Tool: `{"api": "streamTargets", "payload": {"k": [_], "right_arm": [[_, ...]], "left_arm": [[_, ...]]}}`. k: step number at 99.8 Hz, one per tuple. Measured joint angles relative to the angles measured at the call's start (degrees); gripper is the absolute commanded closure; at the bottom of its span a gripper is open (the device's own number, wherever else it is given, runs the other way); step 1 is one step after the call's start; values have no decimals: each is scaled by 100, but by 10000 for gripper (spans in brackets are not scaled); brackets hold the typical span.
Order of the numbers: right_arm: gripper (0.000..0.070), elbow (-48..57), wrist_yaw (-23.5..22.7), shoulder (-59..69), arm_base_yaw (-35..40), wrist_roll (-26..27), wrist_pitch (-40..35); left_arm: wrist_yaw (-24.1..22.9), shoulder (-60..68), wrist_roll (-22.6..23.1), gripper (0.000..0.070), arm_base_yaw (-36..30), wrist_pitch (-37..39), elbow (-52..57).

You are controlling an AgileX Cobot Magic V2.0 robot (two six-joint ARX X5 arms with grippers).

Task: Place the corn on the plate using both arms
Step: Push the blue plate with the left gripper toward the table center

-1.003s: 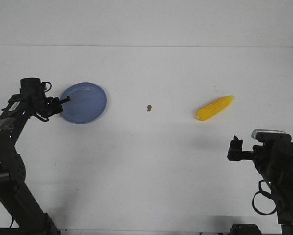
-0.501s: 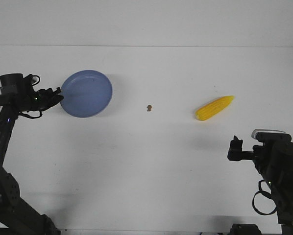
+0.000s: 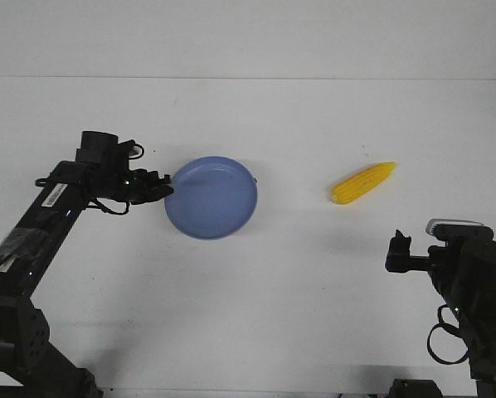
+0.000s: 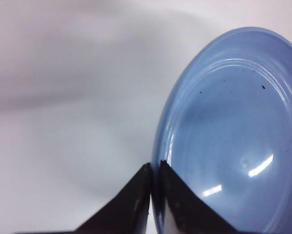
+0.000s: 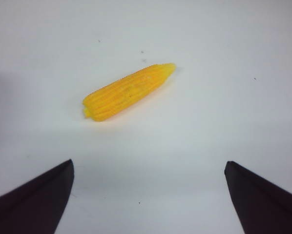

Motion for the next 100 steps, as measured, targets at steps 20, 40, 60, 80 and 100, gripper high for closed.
{"api": "streamTargets", "payload": {"k": [20,40,60,80,100], "right_arm": [[50,0,0,0,0,0,0],[50,0,0,0,0,0,0],[50,0,0,0,0,0,0],[49,0,0,0,0,0,0],[49,0,0,0,0,0,0]], "left_arm": [[-7,0,66,694,-605,232,-671],[-98,0,85,694,-1045,656,-1493],[-181,0,114,688,-1104,848,-1727],[-214,0,122,453,-1145,927,-1735],[-214,-13,125,326,-1145,933,-1735]]}}
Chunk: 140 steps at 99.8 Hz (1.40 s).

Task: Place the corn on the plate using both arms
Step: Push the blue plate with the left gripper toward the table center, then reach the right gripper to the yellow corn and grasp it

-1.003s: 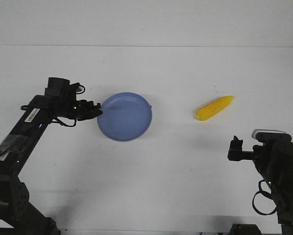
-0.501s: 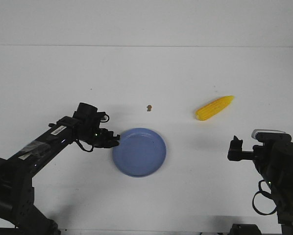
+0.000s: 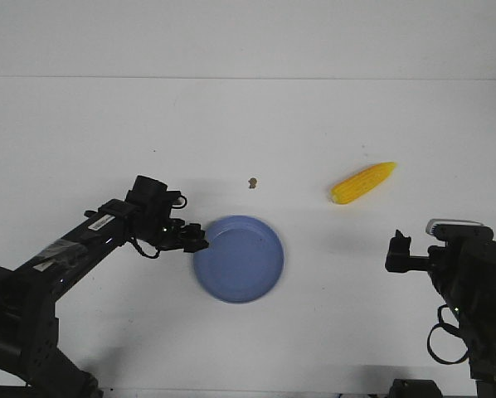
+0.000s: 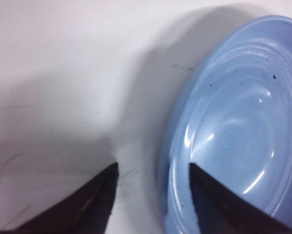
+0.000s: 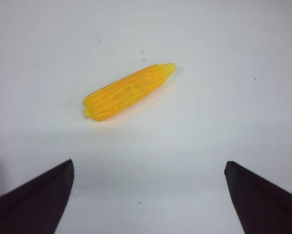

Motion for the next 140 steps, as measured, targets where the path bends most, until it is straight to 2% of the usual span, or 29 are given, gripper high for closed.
{"api": "streamTargets", "payload": {"k": [10,15,30,39,52,58,72,101,117,140], "right_arm": [[49,0,0,0,0,0,24],[49,0,0,0,0,0,72],[49,0,0,0,0,31,216],[49,0,0,26,0,131,280],[49,0,0,219,0,243,348],[49,0,0,393,0,306,485],[49,0,2,1073,0,579,1117],[49,114,0,3029,0,1663,2509],[49,597,0,4063,0,1993,2647],[49,1270,26,4885,33,2159,2680]], "left_arm": [[-11,-87,-2,189,2,11,0],[-15,-190,0,154,17,76,-7],[-173,-817,7,153,144,389,-22],[-813,-1320,122,153,223,420,-22],[-2365,-2181,448,153,243,400,-22],[-2677,-2540,551,154,273,400,-22],[-2745,-3001,643,154,361,269,-20],[-2750,-2981,691,154,369,-35,-22],[-2750,-2981,691,154,369,-46,-22],[-2750,-2981,691,154,369,-48,-22]]}}
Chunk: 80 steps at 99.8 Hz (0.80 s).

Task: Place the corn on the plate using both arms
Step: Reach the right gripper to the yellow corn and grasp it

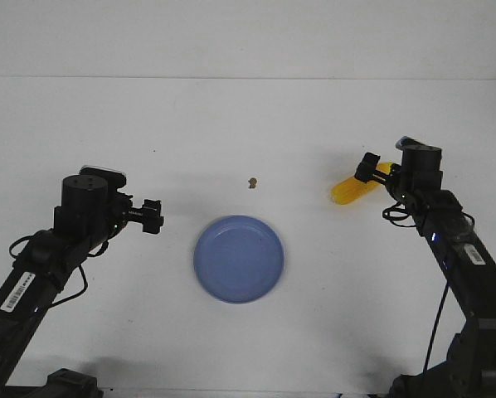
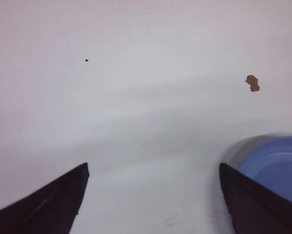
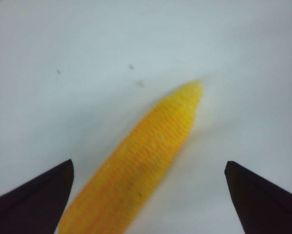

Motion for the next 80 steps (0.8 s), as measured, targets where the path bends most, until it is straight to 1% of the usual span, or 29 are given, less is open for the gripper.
{"api": "streamTargets", "payload": {"k": [24,48,68,72,75,78,80], "right_arm": [[49,319,-7,750,0,96,-125],[50,518,-160,1034,2,138,-31],[54,595,-566,1320,2,162,-17],[76,595,-590,1375,7,175,-55],[121,595,-588,1405,15,179,-87],[194,595,-588,1425,28,184,-114],[261,595,-586,1427,37,184,-129]], "left_arm": [[0,0,0,154,0,0,0],[0,0,0,154,0,0,0],[0,0,0,154,0,-2,0],[0,0,0,154,0,-4,0],[0,0,0,154,0,-7,0],[0,0,0,155,0,-13,0],[0,0,0,155,0,-20,0]]}}
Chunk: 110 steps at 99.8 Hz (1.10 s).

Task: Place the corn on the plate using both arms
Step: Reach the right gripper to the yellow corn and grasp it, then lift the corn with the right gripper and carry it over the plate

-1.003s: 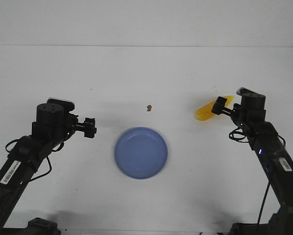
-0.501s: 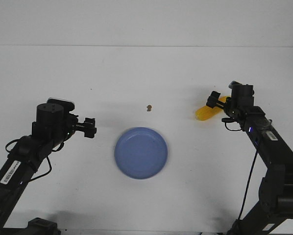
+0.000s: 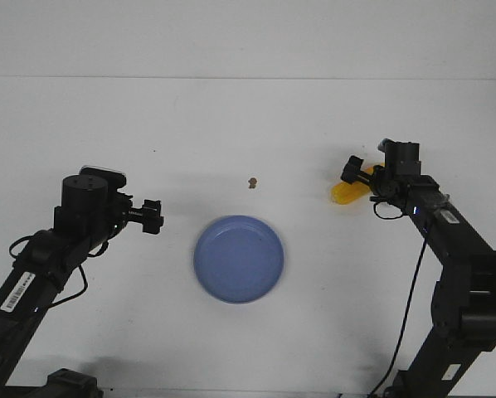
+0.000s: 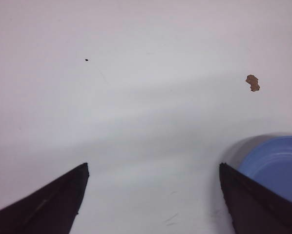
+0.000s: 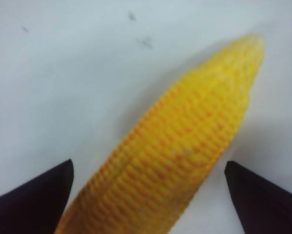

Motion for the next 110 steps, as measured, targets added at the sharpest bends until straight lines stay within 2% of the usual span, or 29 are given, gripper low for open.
{"api": "streamTargets", "payload": {"k": [7,10,12,20,34,47,54,75,96,110], "right_arm": [[558,0,-17,2,26,0,7],[639,2,-22,2,42,-2,13],[655,2,-26,2,44,-7,17],[653,9,-90,2,79,-72,35],[633,9,-485,-26,76,-238,-103],[556,9,-560,-376,223,-627,-717],[548,9,-560,-780,417,-881,-1040],[535,48,-590,-1906,1517,-1384,-1521],[505,13,-566,-1727,2761,-1469,-1679],[492,9,-310,-1578,3410,-1471,-1598]], "left_arm": [[0,0,0,154,0,-4,0],[0,0,0,155,0,-4,0],[0,0,0,155,0,-4,0],[0,0,0,155,0,-4,0],[0,0,0,155,0,-4,0],[0,0,0,155,0,-4,0],[0,0,0,155,0,-4,0],[0,0,0,155,0,-4,0],[0,0,0,155,0,-4,0],[0,0,0,155,0,-4,0]]}}
